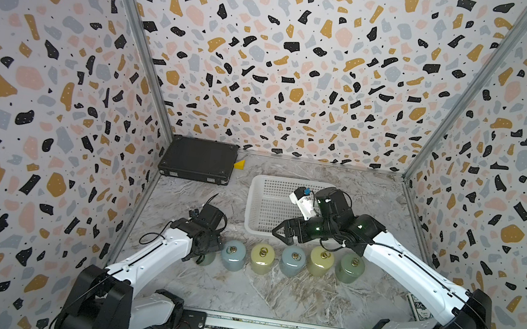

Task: Take the tea canister out of the basket
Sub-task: Place the tea canister at the center of the board, then reset both arms

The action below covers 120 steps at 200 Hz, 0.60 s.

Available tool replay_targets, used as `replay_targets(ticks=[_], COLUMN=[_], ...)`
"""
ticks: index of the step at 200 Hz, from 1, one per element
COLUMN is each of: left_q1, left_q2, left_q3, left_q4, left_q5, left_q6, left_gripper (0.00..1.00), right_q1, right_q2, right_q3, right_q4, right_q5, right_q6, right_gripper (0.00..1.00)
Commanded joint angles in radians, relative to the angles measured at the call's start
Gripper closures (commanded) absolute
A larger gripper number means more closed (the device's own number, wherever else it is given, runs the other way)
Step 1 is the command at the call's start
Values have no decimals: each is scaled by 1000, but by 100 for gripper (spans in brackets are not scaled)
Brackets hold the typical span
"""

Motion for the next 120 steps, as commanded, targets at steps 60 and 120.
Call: replay_targets(ticks=[60, 120], left_q1=[1, 1], left_q2=[-71, -101], left_q3=[75, 309], left_q4=[-85, -160], left_q5=[-24, -27], left_q6=[28, 199], left_gripper=[0, 0], right_q1=[6, 0], right_q2=[-39, -90], right_q3=[7, 17], right_q4=[-26, -162], right_q5=[60, 456], right_q6=[-3, 8], right_gripper=[1, 1])
